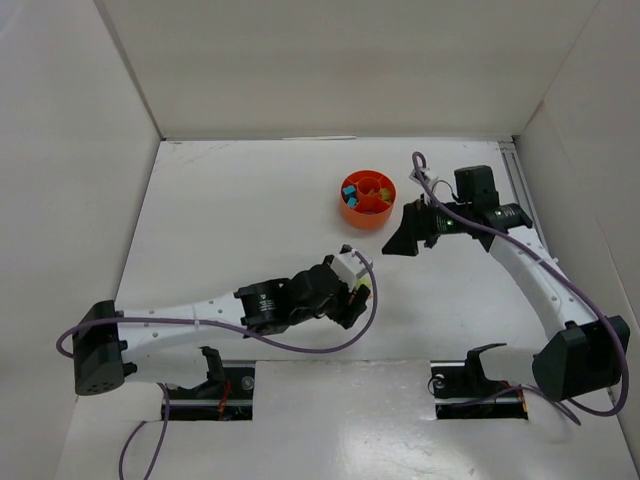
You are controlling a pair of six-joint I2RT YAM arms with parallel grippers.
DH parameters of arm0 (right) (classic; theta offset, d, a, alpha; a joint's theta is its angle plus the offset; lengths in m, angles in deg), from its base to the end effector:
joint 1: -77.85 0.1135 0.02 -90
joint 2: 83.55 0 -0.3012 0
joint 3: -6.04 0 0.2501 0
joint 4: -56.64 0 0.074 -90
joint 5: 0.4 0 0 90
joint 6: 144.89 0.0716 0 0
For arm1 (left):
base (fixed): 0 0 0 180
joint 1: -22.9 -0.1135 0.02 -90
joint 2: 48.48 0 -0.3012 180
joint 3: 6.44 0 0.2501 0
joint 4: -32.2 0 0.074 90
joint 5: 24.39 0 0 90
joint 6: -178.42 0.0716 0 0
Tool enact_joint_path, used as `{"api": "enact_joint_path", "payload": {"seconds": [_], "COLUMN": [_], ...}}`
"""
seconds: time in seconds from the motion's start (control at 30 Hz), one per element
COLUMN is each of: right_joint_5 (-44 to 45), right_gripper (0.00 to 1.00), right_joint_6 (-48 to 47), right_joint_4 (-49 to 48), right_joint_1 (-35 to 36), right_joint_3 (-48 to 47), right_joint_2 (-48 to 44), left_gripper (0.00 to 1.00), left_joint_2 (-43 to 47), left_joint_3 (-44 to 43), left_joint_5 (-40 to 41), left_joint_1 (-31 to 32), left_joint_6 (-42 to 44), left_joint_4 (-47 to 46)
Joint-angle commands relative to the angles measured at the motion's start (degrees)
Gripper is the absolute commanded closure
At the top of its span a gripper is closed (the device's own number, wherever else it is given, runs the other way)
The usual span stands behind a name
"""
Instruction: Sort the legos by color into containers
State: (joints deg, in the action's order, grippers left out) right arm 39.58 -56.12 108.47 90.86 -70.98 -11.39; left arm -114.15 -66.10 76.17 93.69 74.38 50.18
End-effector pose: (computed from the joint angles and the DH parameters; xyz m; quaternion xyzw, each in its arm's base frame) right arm 0.2398 0.1117 0.3337 -0.2584 0.8174 0.4253 0.2902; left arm 0.1034 -0.2568 0.3031 0.3528 0.7586 -0.3089 0.4525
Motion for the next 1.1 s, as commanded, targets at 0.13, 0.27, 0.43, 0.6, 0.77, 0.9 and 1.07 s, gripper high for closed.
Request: {"api": "enact_joint_path", "payload": {"seconds": [0.13, 0.27, 0.43, 0.6, 0.77, 0.9, 1.07], "right_joint_5": [-3.3, -3.3, -3.3, -2.8, -2.8, -2.8, -4.6], "right_gripper": [0.03, 0.08, 0.09, 0.15, 0.36, 0.54, 0.59], "right_joint_6": [2.5, 4.0, 5.5, 6.1, 6.7, 7.9, 7.9], "right_joint_4": [5.8, 6.3, 5.8, 5.8, 4.8, 3.7, 3.7], "right_joint_1": [3.4, 5.9, 10.6, 11.9, 12.4, 12.4, 12.4], "right_joint_3": [-5.7, -4.5, -4.5, -5.1, -3.8, -3.8, -4.5], "right_joint_2": [-0.4, 0.9, 3.5, 4.6, 5.3, 4.7, 4.7], "left_gripper": [0.67, 0.67, 0.69, 0.70, 0.73, 0.73, 0.74], "left_joint_2": [-1.5, -2.0, -3.1, -3.1, -1.2, 0.3, 1.6], "left_joint_3": [-6.4, -7.1, -7.7, -8.3, -7.0, -5.8, -5.2], "left_joint_5": [-2.6, -2.6, -1.3, 0.0, 0.5, 1.6, 2.6], "left_joint_1": [0.1, 0.1, 0.1, 0.6, 0.6, 0.6, 0.6], "left_joint_6": [9.6, 10.1, 10.7, 10.7, 10.7, 10.7, 10.7], "left_joint_4": [-1.9, -1.9, -1.9, -1.4, -2.7, -3.2, -3.7]}}
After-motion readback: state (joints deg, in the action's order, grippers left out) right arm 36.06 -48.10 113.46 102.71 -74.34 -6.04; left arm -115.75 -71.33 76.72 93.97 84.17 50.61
